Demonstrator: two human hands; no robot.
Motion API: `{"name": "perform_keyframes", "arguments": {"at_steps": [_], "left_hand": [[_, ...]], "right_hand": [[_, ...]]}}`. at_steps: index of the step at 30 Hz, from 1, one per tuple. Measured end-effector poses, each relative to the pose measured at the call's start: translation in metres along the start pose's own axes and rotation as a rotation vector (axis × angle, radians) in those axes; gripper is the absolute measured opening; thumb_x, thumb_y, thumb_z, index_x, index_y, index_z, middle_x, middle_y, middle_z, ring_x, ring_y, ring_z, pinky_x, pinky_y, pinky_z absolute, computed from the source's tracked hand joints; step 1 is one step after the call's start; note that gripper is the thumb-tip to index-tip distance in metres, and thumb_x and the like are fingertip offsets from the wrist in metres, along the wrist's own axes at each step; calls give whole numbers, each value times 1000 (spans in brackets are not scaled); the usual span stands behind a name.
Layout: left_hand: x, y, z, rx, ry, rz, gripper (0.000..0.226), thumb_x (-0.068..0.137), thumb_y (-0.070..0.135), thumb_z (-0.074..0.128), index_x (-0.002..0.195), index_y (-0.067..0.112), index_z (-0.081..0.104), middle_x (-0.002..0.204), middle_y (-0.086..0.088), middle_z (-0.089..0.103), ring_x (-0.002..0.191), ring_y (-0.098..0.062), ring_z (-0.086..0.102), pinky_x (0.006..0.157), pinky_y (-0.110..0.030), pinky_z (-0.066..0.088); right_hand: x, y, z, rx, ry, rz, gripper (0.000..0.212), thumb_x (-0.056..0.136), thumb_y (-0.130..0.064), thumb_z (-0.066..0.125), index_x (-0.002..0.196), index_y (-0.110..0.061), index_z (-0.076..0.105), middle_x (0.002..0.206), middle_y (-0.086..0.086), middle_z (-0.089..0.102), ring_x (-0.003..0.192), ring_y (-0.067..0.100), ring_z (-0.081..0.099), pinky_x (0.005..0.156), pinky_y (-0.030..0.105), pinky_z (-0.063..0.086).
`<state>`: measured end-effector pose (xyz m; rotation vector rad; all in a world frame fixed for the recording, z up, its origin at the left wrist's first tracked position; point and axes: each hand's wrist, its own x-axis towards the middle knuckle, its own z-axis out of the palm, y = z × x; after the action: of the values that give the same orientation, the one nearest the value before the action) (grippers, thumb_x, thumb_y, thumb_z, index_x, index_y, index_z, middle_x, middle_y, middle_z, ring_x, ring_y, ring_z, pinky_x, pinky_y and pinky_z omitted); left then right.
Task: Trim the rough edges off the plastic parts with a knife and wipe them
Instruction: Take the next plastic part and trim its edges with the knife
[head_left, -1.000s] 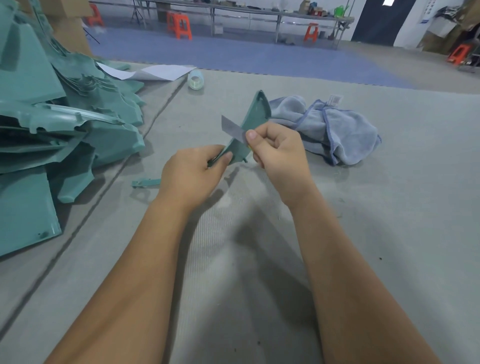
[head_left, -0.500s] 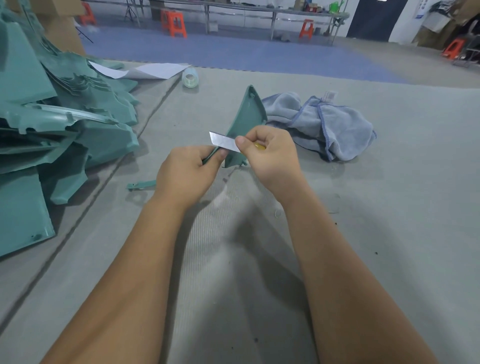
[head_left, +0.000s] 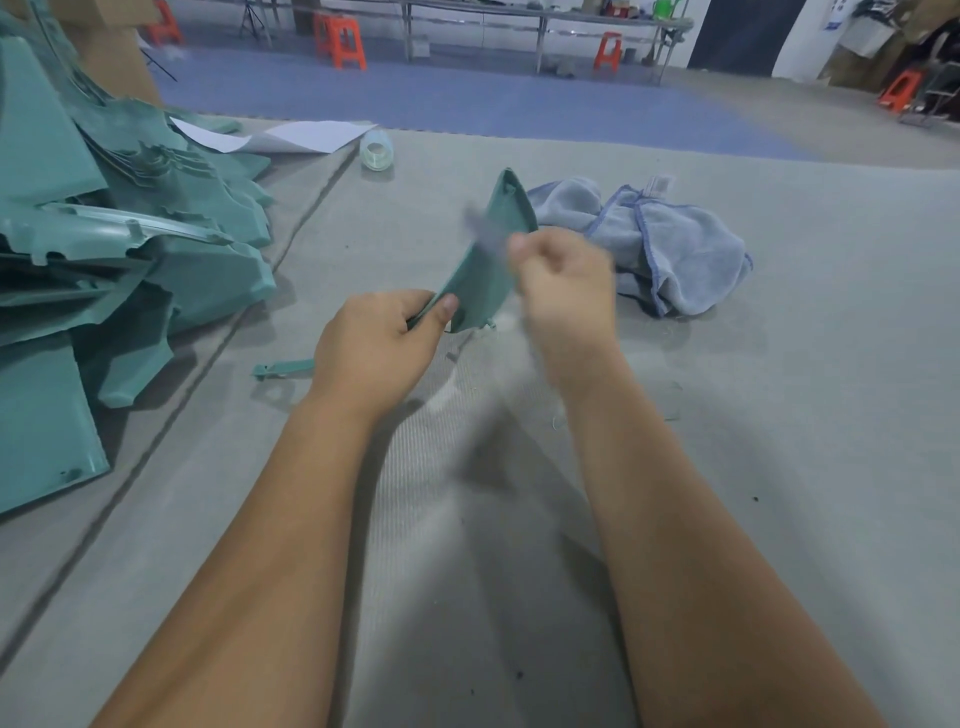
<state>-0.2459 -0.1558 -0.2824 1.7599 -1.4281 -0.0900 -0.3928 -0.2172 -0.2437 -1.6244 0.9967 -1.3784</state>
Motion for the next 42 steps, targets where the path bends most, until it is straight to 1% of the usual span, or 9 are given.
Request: {"name": "perform_keyframes", "arguments": {"at_steps": [3, 7, 10, 15, 18, 24, 30, 36, 42], "left_hand": [[-3, 2, -2, -4, -20, 24, 35, 89, 55, 42, 60, 37, 50, 48, 10, 44, 42, -12, 33, 46, -29, 20], [-2, 1, 0, 2, -6, 13, 35, 90, 56, 41, 61, 36, 48, 48, 11, 44, 44, -10, 35, 47, -29, 21], [-1, -1, 1, 10, 1, 10, 37, 91, 56, 41, 62, 35, 47, 49, 12, 44, 46, -9, 37, 47, -29, 21], [0, -3, 2, 15, 13, 26, 43, 93, 54, 45, 59, 26, 45, 47, 8, 44, 44, -13, 34, 46, -30, 22], [-1, -2, 1, 20, 12, 42, 40, 90, 55, 42, 59, 29, 45, 47, 6, 43, 44, -13, 34, 47, -30, 21], [-3, -2, 0, 8, 13, 56, 40, 88, 54, 42, 58, 28, 45, 45, 1, 37, 45, -14, 33, 46, -29, 23], [-3, -4, 1, 5, 20, 66, 49, 89, 53, 42, 65, 11, 47, 47, 0, 35, 48, -17, 34, 49, -32, 27], [-5, -2, 0, 14, 12, 65, 39, 88, 52, 44, 59, 25, 43, 45, 1, 33, 47, -18, 34, 49, -30, 26], [-6, -4, 0, 82, 30, 116, 40, 88, 53, 41, 70, 18, 45, 54, 10, 46, 48, -12, 39, 49, -29, 30]], "right_hand": [[16, 3, -25, 42, 185, 82, 27, 95, -17, 58, 68, -20, 59, 54, -8, 48, 50, 4, 35, 49, 16, 32], [16, 7, -39, 215, 172, 88, 29, 97, -11, 56, 68, -15, 56, 56, 1, 38, 50, 8, 29, 46, 16, 27], [10, 1, -31, 300, -8, 63, 27, 96, -8, 57, 70, -15, 59, 53, -4, 41, 46, 5, 33, 44, 14, 28], [-5, -1, -10, 112, -366, 57, 28, 96, -8, 57, 68, -12, 57, 48, -1, 39, 44, 8, 33, 45, 14, 27], [-2, 2, -5, 29, -281, 37, 31, 96, -10, 58, 65, -12, 53, 55, 5, 35, 54, 17, 29, 52, 25, 24], [11, 4, -13, 190, 46, 62, 24, 98, -14, 55, 74, -12, 56, 57, 0, 37, 54, 11, 27, 52, 24, 24], [5, 7, -18, 103, -354, 5, 24, 95, -10, 58, 72, -13, 57, 48, -6, 38, 46, 7, 31, 46, 15, 27], [16, 9, -22, 165, 22, 39, 21, 97, -16, 56, 81, -3, 60, 66, 10, 42, 58, 14, 30, 56, 27, 28], [9, 15, -25, 361, -1, 58, 27, 94, -12, 59, 68, -16, 63, 55, -4, 44, 48, 7, 34, 45, 15, 28]]}}
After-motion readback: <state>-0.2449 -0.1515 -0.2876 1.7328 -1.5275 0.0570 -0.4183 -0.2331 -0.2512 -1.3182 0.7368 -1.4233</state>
